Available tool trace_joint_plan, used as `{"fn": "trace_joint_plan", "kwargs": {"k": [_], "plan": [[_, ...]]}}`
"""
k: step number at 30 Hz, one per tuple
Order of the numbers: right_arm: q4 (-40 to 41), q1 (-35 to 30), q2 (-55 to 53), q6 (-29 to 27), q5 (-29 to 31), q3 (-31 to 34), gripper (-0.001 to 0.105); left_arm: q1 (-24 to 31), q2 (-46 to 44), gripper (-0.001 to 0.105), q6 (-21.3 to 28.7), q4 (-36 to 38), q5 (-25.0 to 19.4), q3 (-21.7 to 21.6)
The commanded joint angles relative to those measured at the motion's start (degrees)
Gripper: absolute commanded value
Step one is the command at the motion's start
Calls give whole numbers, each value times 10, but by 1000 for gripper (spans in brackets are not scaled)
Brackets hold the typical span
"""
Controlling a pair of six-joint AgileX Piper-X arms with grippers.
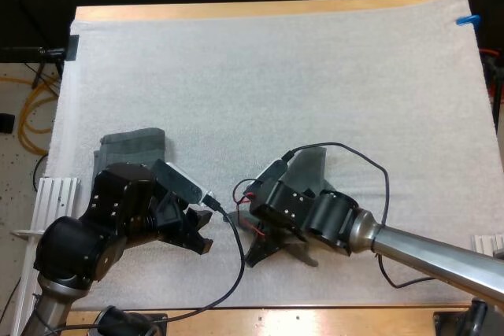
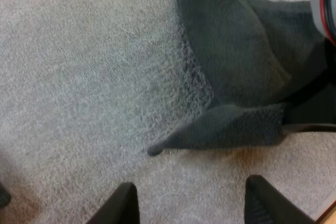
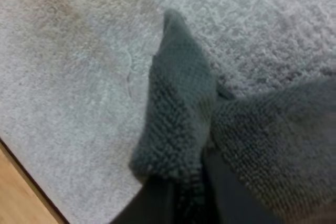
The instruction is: Pick towel from pile fold and stack
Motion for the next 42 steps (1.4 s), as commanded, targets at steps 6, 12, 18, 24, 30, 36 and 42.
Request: {"fn": "trace_joint_plan", "kwargs": {"k": [6, 12, 18, 24, 30, 36, 42], "plan": [[15, -3, -17, -5, 6, -6, 74, -2, -1, 44, -5, -2, -5, 0], [15, -22, -43, -10, 63, -15, 72, -2, -1, 44, -5, -2, -5, 0], [12, -109, -42, -9, 59, -16, 72, -2, -1, 44, -5, -2, -5, 0], [-15, -228, -16, -3, 9, -16, 72, -2, -1, 44, -5, -2, -3, 0], [-49, -316, 31, 34, -27, -16, 63, -2, -1, 44, -5, -2, -3, 0], [-65, -350, 78, 38, -62, -16, 51, -2, -1, 44, -5, -2, -3, 0], [-94, -351, 124, 42, -87, -16, 51, -2, -1, 44, -5, -2, -1, 0]]}}
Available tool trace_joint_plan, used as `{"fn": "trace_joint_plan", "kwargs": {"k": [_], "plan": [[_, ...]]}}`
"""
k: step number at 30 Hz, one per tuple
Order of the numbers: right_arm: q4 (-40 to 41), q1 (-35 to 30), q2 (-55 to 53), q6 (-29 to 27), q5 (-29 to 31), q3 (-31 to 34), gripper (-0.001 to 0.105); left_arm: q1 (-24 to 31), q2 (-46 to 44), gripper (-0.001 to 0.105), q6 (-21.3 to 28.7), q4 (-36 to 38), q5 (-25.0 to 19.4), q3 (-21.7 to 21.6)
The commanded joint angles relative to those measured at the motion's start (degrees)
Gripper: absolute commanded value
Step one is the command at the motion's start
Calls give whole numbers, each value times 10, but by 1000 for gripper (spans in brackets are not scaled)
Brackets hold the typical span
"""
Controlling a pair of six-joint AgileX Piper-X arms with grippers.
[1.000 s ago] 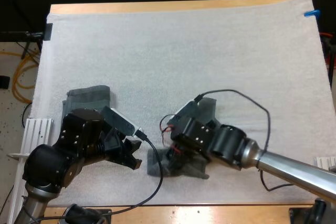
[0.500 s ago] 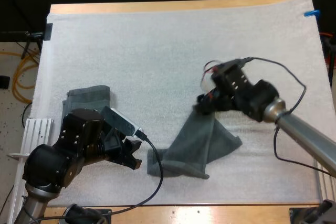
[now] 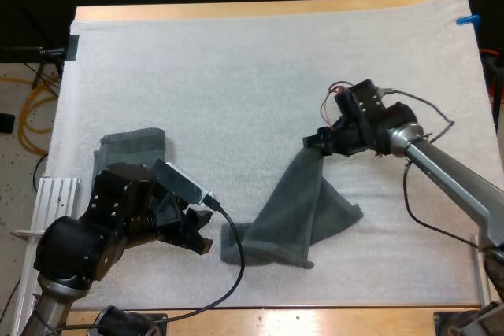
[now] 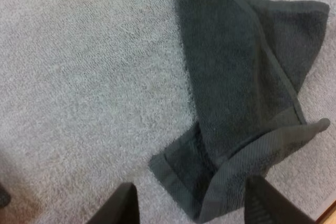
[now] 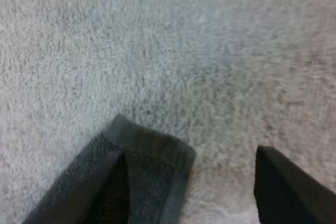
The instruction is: Pick towel from pile fold and stack
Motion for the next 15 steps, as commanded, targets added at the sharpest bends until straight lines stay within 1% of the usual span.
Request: {"fn": "trace_joint_plan", "kwargs": {"k": [1, 3, 10, 15], "plan": [[-15, -1, 8, 4, -13, -4, 51, -2, -1, 44, -5, -2, -1, 0], [-26, -1, 23, 17, -13, -4, 51, -2, -1, 44, -5, -2, -1, 0], [-36, -1, 54, 30, -18, -4, 51, -2, -1, 44, -5, -2, -1, 0], [-41, -1, 63, 34, -78, -4, 51, -2, -1, 44, -5, -2, -1, 0]]}}
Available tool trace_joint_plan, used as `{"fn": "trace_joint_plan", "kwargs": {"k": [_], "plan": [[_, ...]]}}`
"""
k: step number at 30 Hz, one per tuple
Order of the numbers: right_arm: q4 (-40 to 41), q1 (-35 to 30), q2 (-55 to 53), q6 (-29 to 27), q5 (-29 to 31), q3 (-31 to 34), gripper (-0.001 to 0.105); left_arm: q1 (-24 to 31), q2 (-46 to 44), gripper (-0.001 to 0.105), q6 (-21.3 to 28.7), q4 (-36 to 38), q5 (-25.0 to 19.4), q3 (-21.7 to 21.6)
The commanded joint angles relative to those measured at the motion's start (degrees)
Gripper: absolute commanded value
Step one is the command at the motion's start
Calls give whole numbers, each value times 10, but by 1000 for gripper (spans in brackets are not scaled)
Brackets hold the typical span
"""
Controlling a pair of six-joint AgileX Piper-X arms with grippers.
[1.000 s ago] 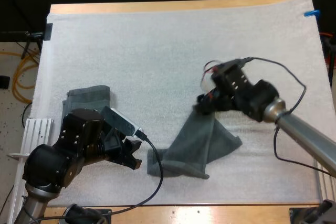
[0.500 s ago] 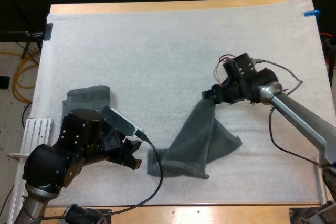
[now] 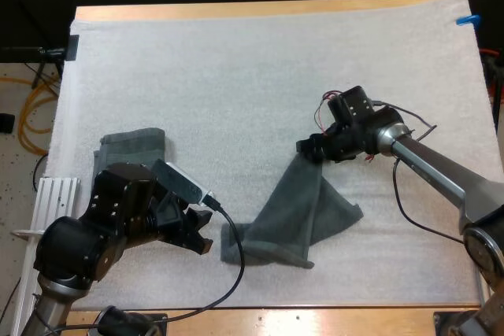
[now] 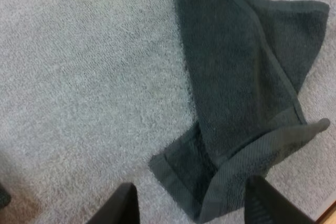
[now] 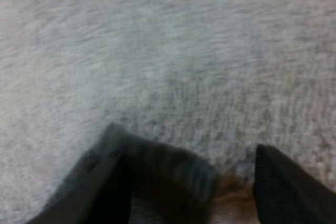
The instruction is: Pick towel from pile fold and stack
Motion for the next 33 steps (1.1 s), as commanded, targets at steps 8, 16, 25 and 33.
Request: {"fn": "trace_joint_plan", "kwargs": {"k": [8, 16, 25, 33], "plan": [[-9, -1, 19, 35, -77, -4, 32, -2, -1, 44, -5, -2, -1, 0], [-10, -1, 8, 35, -105, -19, 0, -2, -1, 44, -5, -2, -1, 0], [-15, -1, -70, 23, -91, -129, 0, -2, -1, 44, -5, -2, -1, 0], [-13, 15, -94, 30, -93, -285, 0, -2, -1, 44, -5, -2, -1, 0]]}}
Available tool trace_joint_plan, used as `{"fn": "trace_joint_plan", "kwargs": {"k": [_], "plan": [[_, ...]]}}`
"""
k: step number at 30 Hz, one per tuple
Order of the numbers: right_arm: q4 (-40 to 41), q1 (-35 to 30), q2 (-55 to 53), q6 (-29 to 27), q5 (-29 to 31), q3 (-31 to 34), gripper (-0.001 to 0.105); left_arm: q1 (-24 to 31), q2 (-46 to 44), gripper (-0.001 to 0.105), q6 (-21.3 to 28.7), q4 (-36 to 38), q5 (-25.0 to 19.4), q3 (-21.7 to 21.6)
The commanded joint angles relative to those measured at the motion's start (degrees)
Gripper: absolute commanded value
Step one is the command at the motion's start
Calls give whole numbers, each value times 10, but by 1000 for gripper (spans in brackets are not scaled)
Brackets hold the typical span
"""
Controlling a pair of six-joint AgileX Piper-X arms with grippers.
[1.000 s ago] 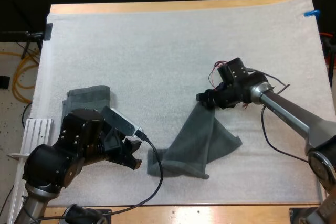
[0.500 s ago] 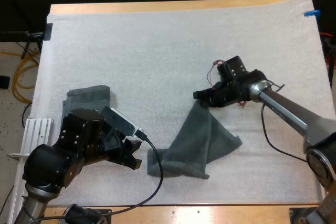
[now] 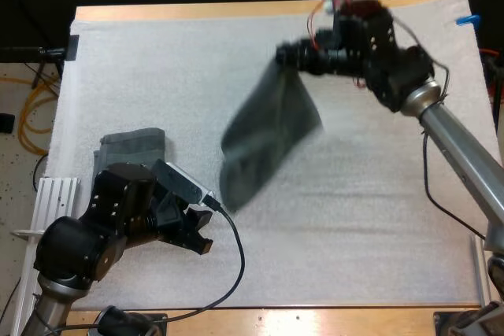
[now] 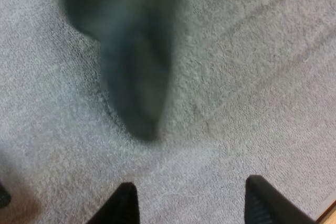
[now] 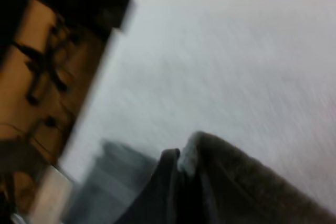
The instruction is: Pick towel from pile fold and stack
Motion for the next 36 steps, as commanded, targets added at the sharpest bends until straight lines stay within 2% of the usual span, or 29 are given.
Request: {"fn": "trace_joint_plan", "kwargs": {"k": [1, 3, 7, 10, 13, 15, 18, 26, 30, 36], "plan": [[0, 6, -9, -3, -2, -29, 0, -2, -1, 44, -5, -2, -1, 0], [4, 15, -15, -3, -2, -60, 0, -2, -1, 44, -5, 0, -1, 0], [16, 24, -32, -3, -2, -71, 0, -2, -1, 44, -5, 2, -1, 0], [92, 26, -37, -6, 1, -71, 0, -2, -1, 44, -5, 2, -1, 0], [175, 26, -37, -43, 32, -54, 0, -2, -1, 44, -5, 2, -1, 0], [236, 26, -37, -71, 88, -29, 0, -2, -1, 44, -5, 2, -1, 0], [284, 23, -37, -89, 170, 11, 0, -2, -1, 44, -5, 2, -1, 0], [336, -6, -52, -107, 288, 137, 0, -2, -1, 44, -5, 2, -1, 0], [343, -27, -95, -111, 308, 188, 0, -2, -1, 44, -5, 2, -1, 0], [396, -31, -190, -115, 312, 216, 0, -2, -1, 44, -4, -11, -1, 0]]}}
